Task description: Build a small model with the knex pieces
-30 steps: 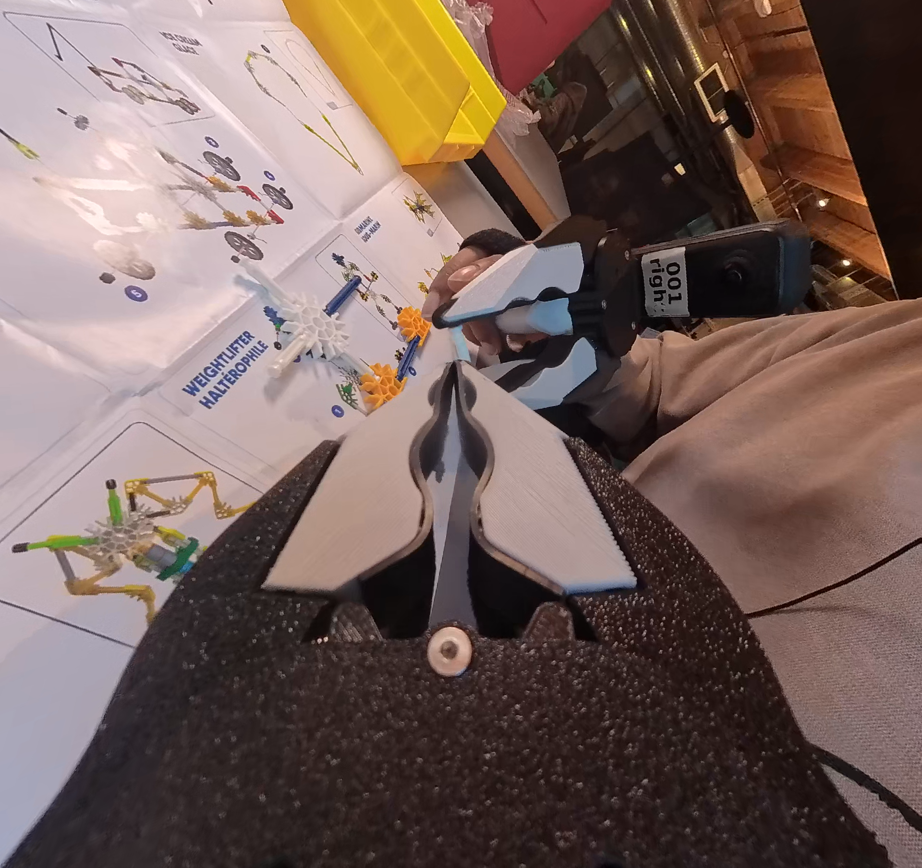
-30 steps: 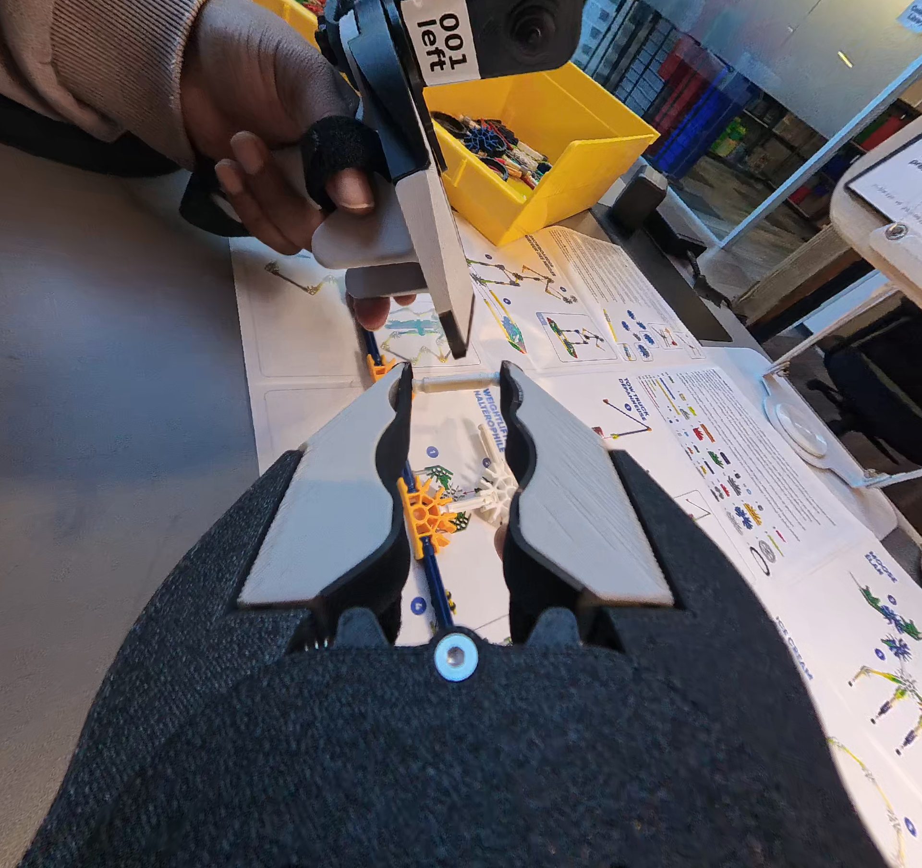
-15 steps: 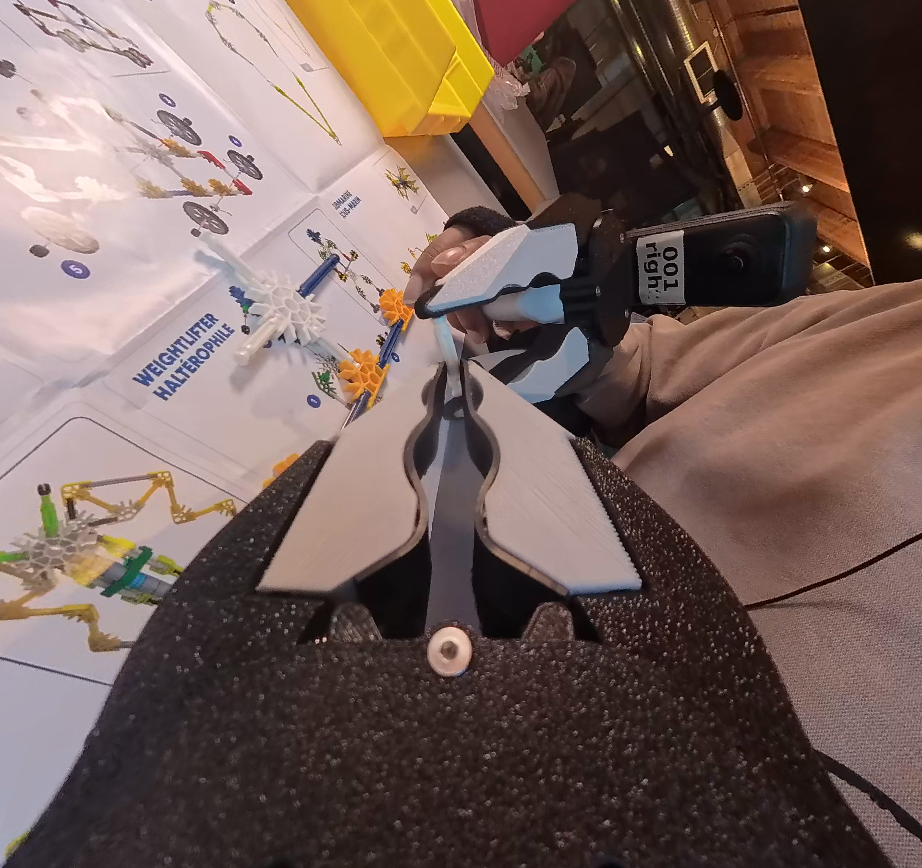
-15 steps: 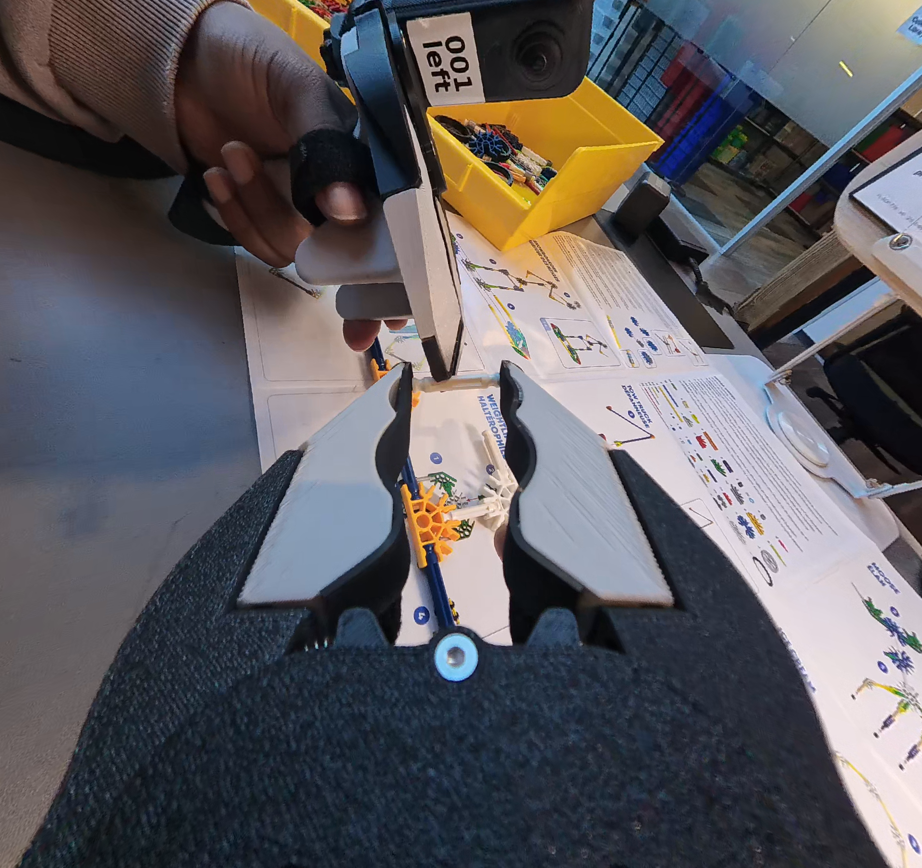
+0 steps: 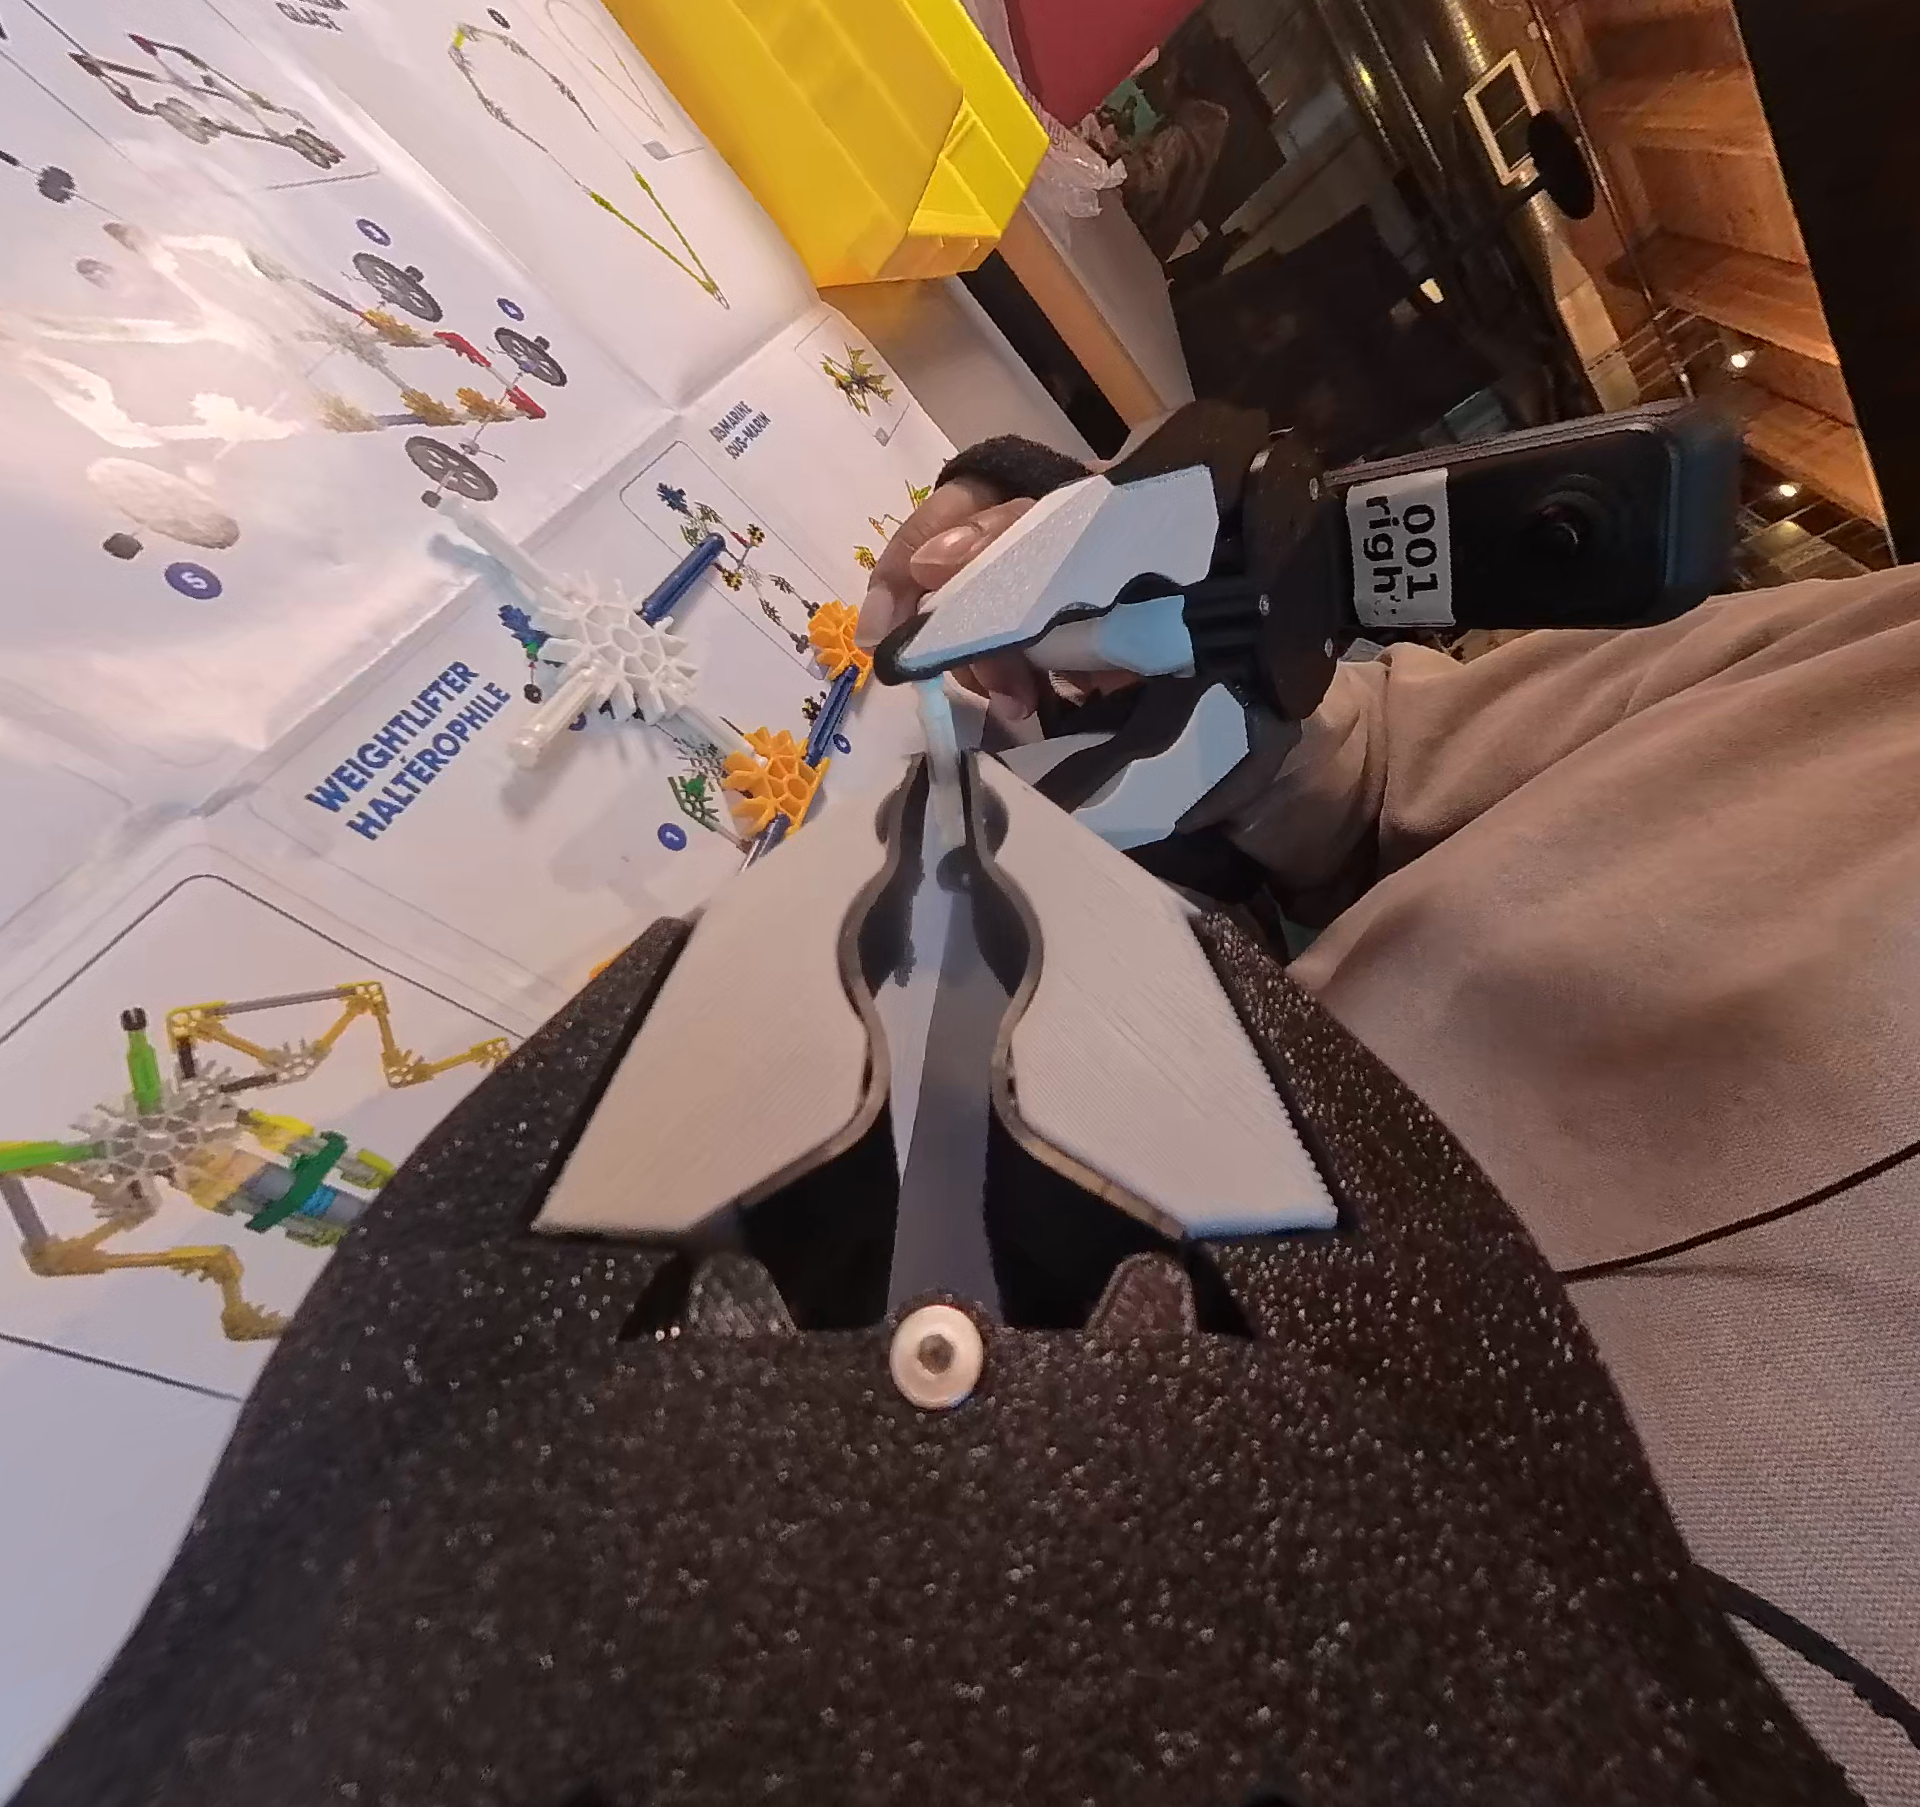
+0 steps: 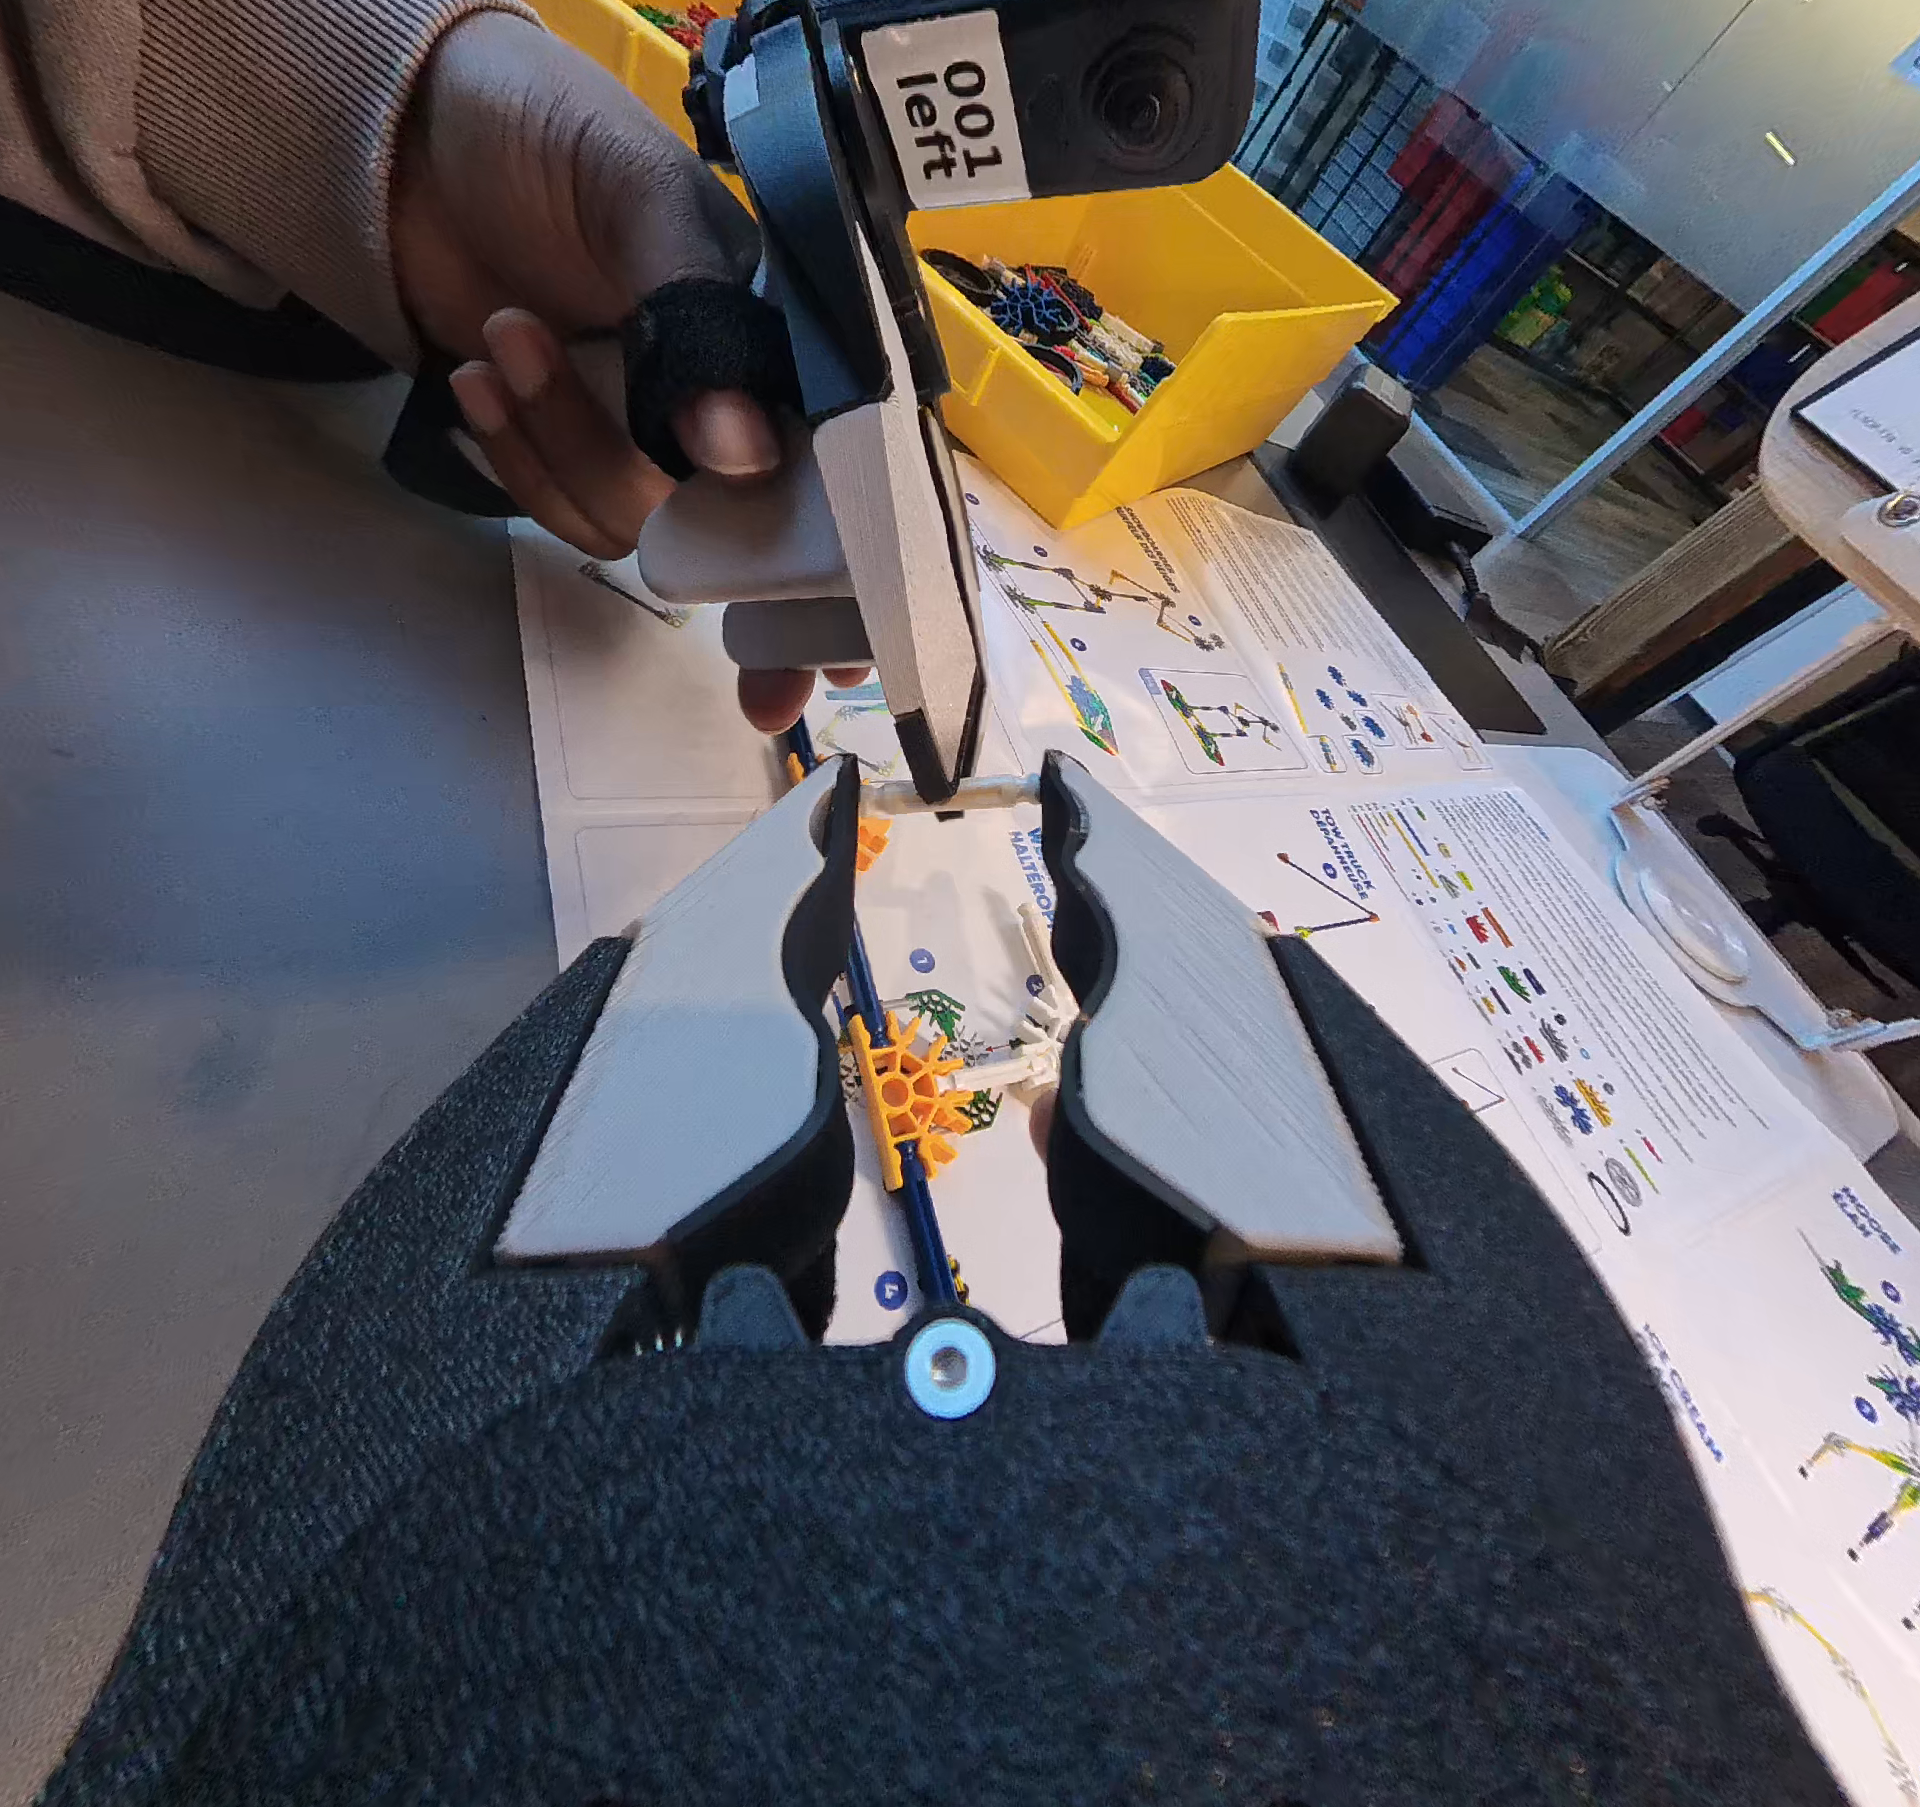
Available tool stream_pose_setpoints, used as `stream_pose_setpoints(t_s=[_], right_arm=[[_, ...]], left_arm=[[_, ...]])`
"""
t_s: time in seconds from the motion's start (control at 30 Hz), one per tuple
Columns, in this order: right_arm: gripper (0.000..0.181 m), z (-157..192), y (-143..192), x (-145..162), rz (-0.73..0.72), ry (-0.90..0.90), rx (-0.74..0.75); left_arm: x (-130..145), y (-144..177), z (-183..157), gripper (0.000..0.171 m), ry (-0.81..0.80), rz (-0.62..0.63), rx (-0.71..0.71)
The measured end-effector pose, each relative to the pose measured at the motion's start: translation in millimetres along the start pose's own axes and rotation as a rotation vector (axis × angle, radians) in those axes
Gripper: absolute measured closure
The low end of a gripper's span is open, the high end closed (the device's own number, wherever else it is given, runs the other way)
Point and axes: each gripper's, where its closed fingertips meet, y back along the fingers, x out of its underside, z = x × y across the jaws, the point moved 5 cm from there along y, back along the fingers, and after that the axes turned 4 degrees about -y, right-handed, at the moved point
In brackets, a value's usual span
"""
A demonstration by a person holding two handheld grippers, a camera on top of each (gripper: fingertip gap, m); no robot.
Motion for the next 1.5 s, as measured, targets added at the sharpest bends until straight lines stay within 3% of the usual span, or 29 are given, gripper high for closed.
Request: stream_pose_setpoints(t_s=[0.07,0.17,0.27,0.37,0.6,0.87,0.93,1.0,1.07,1.2,1.33,1.5], right_arm=[[0.146,-2.3,-0.1,3.6,0.029,-0.010,-0.006],[0.128,-13.1,4.0,21.4,0.165,-0.065,-0.032],[0.129,-20.6,17.7,47.3,0.344,-0.112,-0.105],[0.133,-23.1,29.9,65.9,0.474,-0.129,-0.161],[0.175,-23.2,45.0,72.8,0.563,-0.156,-0.264],[0.176,-38.6,97.2,94.2,0.702,-0.252,-0.271],[0.167,-46.3,105.3,98.1,0.724,-0.259,-0.237],[0.157,-54.6,103.7,85.9,0.675,-0.237,-0.197],[0.151,-60.1,87.8,56.8,0.526,-0.202,-0.163],[0.139,-39.0,24.1,-0.2,0.231,-0.130,-0.148],[0.138,-21.9,-23.6,-8.1,0.200,-0.016,-0.091],[0.147,-23.7,-37.0,-1.9,0.222,-0.060,-0.123]], left_arm=[[-2.7,4.8,3.4,0.168,-0.004,-0.001,-0.025],[-13.2,28.0,19.6,0.168,-0.043,-0.004,-0.160],[-20.2,62.0,42.6,0.169,-0.090,0.008,-0.374],[-11.3,82.3,58.0,0.169,-0.035,0.028,-0.458],[11.2,80.8,61.7,0.169,0.029,0.083,-0.478],[12.2,66.0,49.2,0.168,0.060,0.039,-0.406],[11.6,58.0,43.5,0.168,0.082,0.016,-0.360],[9.4,50.8,38.6,0.168,0.110,-0.015,-0.315],[4.7,43.8,34.1,0.168,0.152,-0.063,-0.259],[-6.2,29.8,27.7,0.168,0.259,-0.168,-0.141],[-8.9,20.1,24.8,0.168,0.312,-0.202,-0.091],[-4.8,20.6,27.2,0.169,0.309,-0.203,-0.105]])
